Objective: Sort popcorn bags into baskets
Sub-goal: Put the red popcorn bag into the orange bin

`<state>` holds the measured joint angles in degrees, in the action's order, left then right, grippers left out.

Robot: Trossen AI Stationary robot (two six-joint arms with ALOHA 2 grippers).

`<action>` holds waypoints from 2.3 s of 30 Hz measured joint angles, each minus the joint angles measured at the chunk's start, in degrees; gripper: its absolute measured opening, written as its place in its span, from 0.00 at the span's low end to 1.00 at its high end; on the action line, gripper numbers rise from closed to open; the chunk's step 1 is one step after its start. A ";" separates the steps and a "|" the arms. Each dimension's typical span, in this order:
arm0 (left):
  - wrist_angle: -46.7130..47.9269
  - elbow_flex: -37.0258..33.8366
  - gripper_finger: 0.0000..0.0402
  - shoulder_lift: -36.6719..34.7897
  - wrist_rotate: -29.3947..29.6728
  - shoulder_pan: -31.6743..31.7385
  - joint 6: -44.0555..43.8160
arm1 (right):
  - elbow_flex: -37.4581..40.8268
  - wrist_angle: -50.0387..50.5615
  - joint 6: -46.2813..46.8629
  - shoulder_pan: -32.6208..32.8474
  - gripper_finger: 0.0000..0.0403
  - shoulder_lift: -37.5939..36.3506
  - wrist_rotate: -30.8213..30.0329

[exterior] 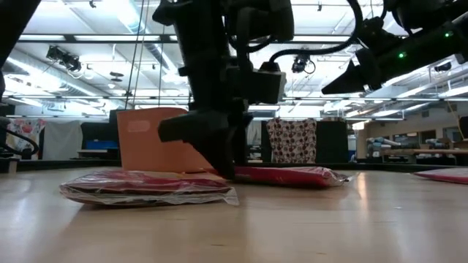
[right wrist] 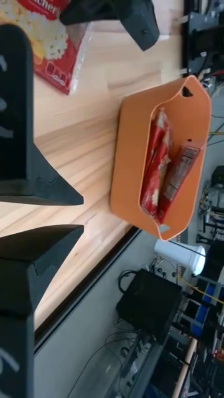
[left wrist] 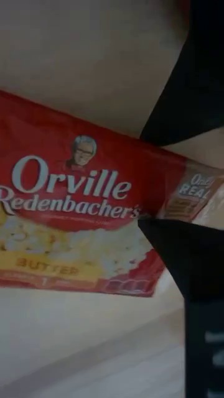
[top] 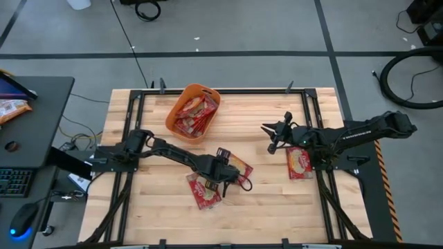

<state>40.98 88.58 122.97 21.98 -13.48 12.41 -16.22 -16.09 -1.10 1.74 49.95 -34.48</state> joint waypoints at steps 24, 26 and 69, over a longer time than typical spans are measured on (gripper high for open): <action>15.71 13.10 0.06 -11.22 -7.18 14.80 -15.92 | -0.03 -1.22 -0.70 0.04 0.16 0.55 0.07; 19.93 14.84 0.07 -12.68 -7.14 17.95 -20.06 | -0.03 -1.00 -0.38 0.04 0.16 0.55 0.59; 25.47 -1.73 0.18 -15.75 -14.06 37.91 -35.34 | -0.03 -0.86 -0.09 0.11 0.16 0.57 4.72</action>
<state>66.45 86.85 107.22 7.92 24.43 -22.93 -16.25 -16.95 -1.19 1.85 50.52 -29.76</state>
